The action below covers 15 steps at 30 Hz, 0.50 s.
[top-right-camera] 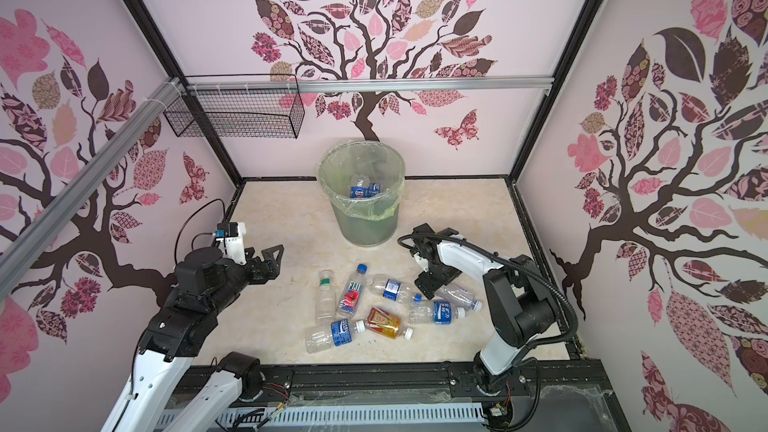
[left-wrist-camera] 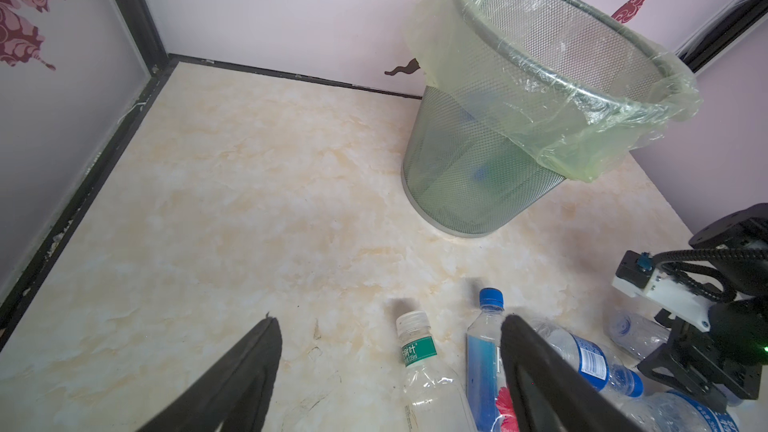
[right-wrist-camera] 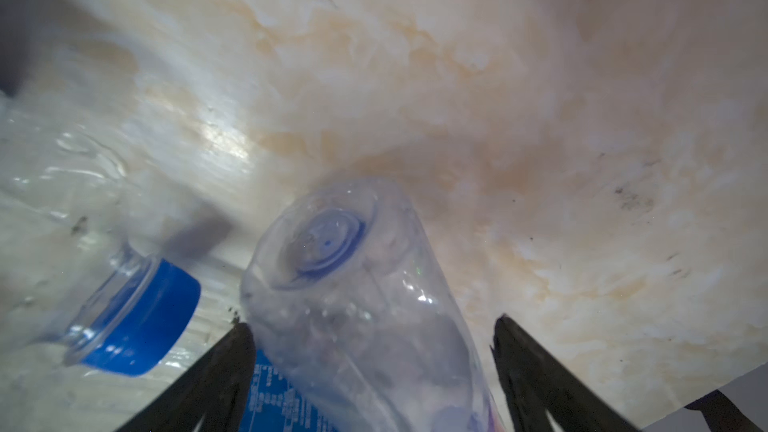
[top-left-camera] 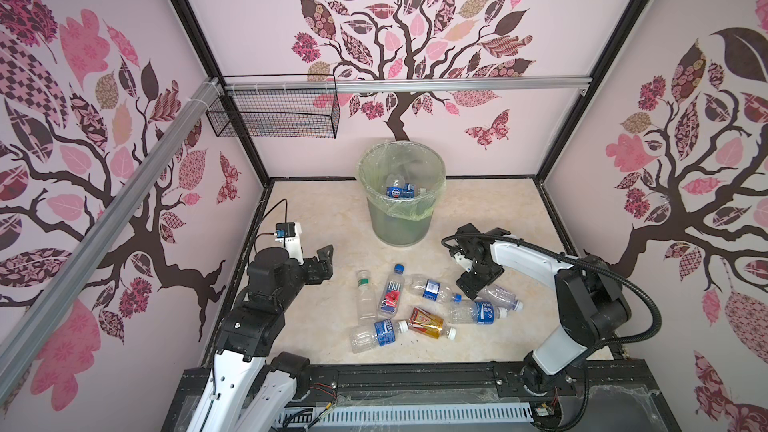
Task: Throw the plastic bottles in the bin
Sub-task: 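Draw the left gripper back while the right gripper grasps a clear unlabelled bottle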
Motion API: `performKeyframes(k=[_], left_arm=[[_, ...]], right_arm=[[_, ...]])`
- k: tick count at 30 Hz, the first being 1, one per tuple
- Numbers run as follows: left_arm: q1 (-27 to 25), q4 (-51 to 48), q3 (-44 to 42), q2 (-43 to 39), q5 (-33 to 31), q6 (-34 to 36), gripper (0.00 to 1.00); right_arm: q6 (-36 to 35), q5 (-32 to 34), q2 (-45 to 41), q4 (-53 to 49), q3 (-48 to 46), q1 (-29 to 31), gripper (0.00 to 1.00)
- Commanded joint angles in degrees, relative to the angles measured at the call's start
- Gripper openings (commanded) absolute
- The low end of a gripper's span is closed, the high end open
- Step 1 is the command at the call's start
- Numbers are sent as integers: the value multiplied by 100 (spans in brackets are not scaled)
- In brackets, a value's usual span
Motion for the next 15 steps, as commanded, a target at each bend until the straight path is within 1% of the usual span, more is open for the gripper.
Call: performKeyframes(k=[1, 4, 9, 11, 15], left_arm=[[25, -36, -52, -13, -101, 104, 85], [22, -36, -56, 8, -96, 79, 84], [26, -12, -67, 29, -95, 68, 84], [24, -27, -57, 36, -106, 71, 84], [30, -81, -50, 30, -191, 67, 84]], right_arm=[[195, 16, 144, 89, 104, -210, 86], [199, 65, 118, 247, 69, -331, 82], [129, 26, 194, 427, -31, -341, 79], [199, 130, 260, 461, -4, -337, 78], [284, 346, 346, 491, 157, -343, 68]])
